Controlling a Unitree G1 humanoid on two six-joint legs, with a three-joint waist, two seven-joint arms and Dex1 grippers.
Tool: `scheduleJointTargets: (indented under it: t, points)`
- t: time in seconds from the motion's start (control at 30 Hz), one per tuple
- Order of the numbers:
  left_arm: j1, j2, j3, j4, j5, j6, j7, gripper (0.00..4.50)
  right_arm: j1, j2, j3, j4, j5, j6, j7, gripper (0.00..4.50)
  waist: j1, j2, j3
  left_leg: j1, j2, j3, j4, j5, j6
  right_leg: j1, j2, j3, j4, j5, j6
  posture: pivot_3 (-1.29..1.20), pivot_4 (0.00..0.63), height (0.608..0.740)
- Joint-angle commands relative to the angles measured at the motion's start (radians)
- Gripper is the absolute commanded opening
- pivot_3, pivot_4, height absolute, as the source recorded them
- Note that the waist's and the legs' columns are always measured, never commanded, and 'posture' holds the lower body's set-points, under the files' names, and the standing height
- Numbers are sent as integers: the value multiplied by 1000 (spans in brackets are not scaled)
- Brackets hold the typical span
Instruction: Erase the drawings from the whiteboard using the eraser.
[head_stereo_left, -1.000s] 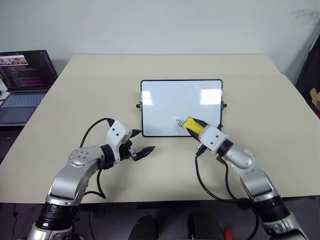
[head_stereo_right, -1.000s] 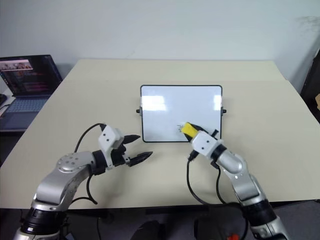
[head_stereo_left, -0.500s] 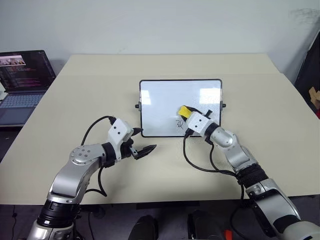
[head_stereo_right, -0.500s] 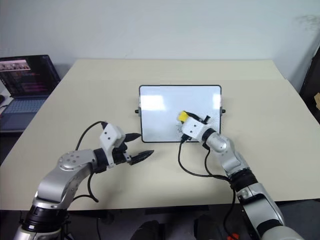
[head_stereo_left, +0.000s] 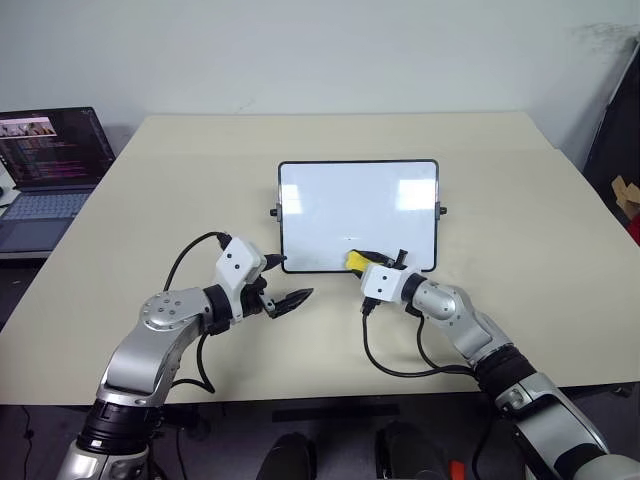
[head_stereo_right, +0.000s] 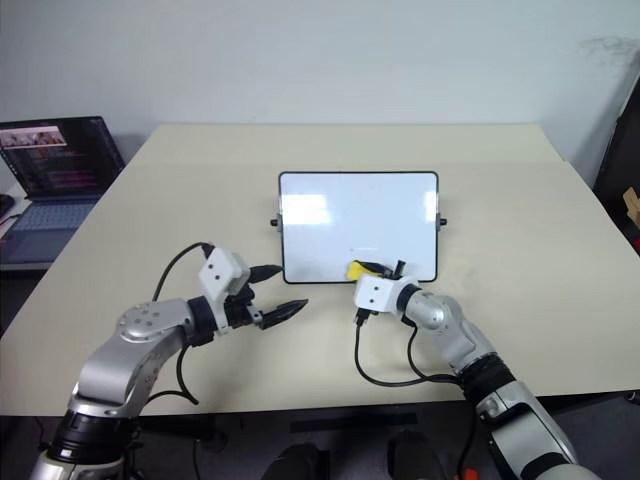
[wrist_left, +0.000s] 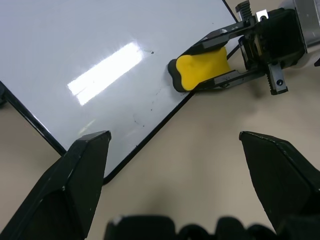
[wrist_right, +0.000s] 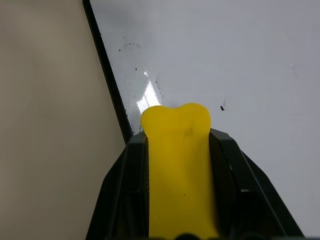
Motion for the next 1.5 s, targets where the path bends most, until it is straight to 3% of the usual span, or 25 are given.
scheduleJointTargets:
  t: [0.03, 0.23, 0.5, 0.63, 0.93, 1.0, 1.13, 1.5]
  points:
    - [-11, 0, 7, -9, -3, -22, -11, 4500, -34, -10, -64, -24, 9, -70, -82, 1255, 1, 0, 0, 0, 0, 0, 0, 0, 0, 0, 0, 0, 0, 0, 0, 0, 150, 740]
    - [-6, -4, 6, -7, -1, -27, -16, 4500, -98, 43, -92, -60, 14, -106, -149, 1255, -6, 0, 0, -3, 1, 0, -1, 0, 0, -3, 0, 0, -1, 0, 0, 0, 150, 740]
    - [2, -10, 4, -20, -1, -22, -14, 4500, -176, 98, -57, 96, -29, -21, -128, 1255, -4, 0, 1, -5, 2, 0, -3, 0, 0, -4, 0, 0, -6, 0, 0, 0, 150, 740]
    - [9, -10, 9, -6, 1, -37, -18, 4500, -134, 69, -19, 169, -48, 31, -58, 1254, -1, 0, 1, -4, 2, 0, -3, 0, 0, -4, 0, 0, -6, 0, -1, 0, 150, 740]
    - [13, -15, 4, 26, 5, -72, -27, 4500, -47, 5, -16, 130, -46, 108, 18, 1252, 0, 0, 0, 3, 1, -1, -1, 0, 0, 4, 0, -1, -3, 0, -1, 0, 150, 740]
    - [10, -14, 3, 30, 6, -76, -30, 4500, -28, -15, -14, 111, -56, 120, 27, 1252, 1, 0, 0, 12, 1, -3, -2, 0, 0, 16, 1, -1, -6, 0, -1, 0, 150, 740]
    - [5, -14, 5, 23, 2, -66, -32, 4500, 21, -51, -29, 64, -45, 153, 45, 1252, 3, 0, -1, 15, 2, -7, -2, 1, 2, 23, 2, -3, -13, 1, 0, 0, 150, 740]
    - [-27, -22, 6, -53, -23, 23, -11, 4500, 103, -80, -111, -136, 51, 192, 68, 1251, 6, -1, 0, 14, 1, -8, -2, 1, 2, 24, 1, -3, -16, 2, 1, 0, 150, 740]
